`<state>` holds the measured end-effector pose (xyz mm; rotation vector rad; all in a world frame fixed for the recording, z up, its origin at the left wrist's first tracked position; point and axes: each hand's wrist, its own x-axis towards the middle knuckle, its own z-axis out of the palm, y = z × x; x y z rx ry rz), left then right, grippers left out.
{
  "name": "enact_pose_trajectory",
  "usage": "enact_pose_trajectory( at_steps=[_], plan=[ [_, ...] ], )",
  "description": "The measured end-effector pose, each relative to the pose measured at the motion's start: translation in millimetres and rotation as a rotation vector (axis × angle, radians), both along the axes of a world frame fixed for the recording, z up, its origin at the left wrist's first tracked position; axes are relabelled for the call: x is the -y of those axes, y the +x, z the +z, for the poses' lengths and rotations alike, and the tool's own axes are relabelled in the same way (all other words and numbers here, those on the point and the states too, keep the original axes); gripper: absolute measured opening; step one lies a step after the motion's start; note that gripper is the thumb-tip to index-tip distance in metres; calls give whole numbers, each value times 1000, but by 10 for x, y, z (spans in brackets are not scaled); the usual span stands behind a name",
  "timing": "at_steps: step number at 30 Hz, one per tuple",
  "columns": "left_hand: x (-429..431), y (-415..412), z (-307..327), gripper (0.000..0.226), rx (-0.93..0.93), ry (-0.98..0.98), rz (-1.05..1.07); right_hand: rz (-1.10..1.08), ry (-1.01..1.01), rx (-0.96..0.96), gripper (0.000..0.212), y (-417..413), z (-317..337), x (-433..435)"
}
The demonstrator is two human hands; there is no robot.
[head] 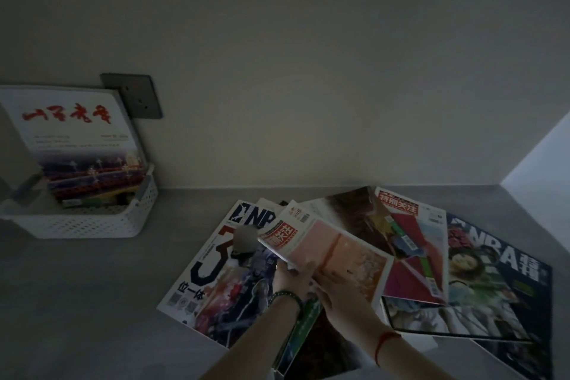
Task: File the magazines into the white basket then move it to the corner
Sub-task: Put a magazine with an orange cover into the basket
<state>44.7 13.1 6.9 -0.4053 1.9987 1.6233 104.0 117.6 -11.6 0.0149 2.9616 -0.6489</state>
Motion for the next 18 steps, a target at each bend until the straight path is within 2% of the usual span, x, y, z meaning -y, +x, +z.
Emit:
enact_pose_trajectory(
  at_steps=[2,4,6,8,10,12,15,18],
  plan=[
    [76,-44,44,29,-9,0,21,117,-24,53,47,-37,64,121],
    [256,-139,76,26,-91,28,3,142,-234,79,45,-74,222,198],
    [501,-260,200,19,-169,148,-35,4,-423,-26,42,-168,412,173],
    [785,-393,386,12,-292,289,-107,-139,-463,-167,57,-323,587,108],
    [1073,-521,607,27,-439,315,-249,-203,-607,-177,65,-510,789,108],
    [1392,-605,821,34,-443,368,-335,-206,-746,-92,63,-701,964,206],
    [1897,-766,1139,33,-494,345,-398,-171,-767,41,55,-977,1167,489],
    [2419,-977,1441,29,-582,276,-379,-159,-778,21,39,-1278,1335,900]
  ],
)
